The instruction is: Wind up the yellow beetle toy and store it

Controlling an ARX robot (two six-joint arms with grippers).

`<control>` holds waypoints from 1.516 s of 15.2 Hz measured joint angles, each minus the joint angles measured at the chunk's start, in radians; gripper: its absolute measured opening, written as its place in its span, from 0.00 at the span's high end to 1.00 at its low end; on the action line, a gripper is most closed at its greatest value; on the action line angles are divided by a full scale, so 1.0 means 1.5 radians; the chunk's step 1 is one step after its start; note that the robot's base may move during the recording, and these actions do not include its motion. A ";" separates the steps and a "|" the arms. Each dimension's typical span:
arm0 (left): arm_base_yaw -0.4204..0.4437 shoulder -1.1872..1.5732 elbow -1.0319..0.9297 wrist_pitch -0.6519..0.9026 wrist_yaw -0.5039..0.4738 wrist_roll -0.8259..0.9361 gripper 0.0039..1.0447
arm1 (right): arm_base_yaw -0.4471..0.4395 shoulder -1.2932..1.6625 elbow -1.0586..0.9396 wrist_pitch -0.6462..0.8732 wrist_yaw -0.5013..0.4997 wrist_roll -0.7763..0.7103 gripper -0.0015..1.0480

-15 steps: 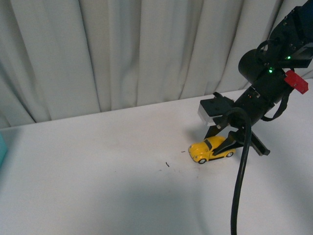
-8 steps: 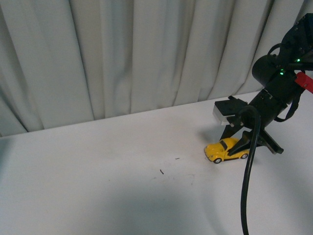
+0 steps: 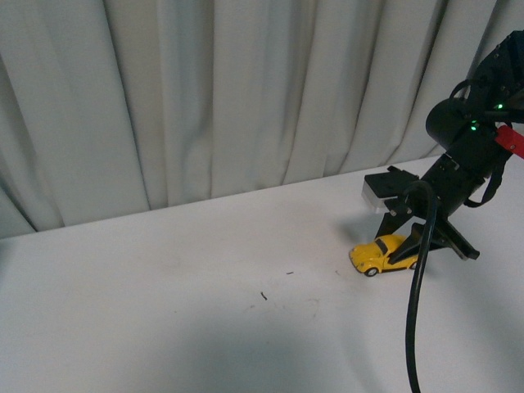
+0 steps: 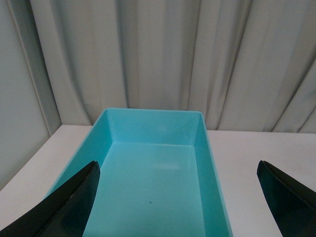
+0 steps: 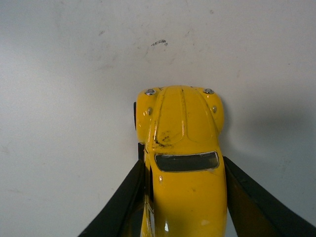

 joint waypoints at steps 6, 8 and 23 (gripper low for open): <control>0.000 0.000 0.000 0.000 0.000 0.000 0.06 | -0.004 0.016 -0.005 0.014 0.021 0.019 0.05; 0.000 0.000 0.000 0.000 0.000 0.000 0.06 | -0.004 0.014 -0.008 0.017 0.021 0.020 0.06; 0.000 0.000 0.000 0.000 0.000 0.000 0.06 | 0.097 -0.229 0.031 -0.098 -0.185 0.009 0.06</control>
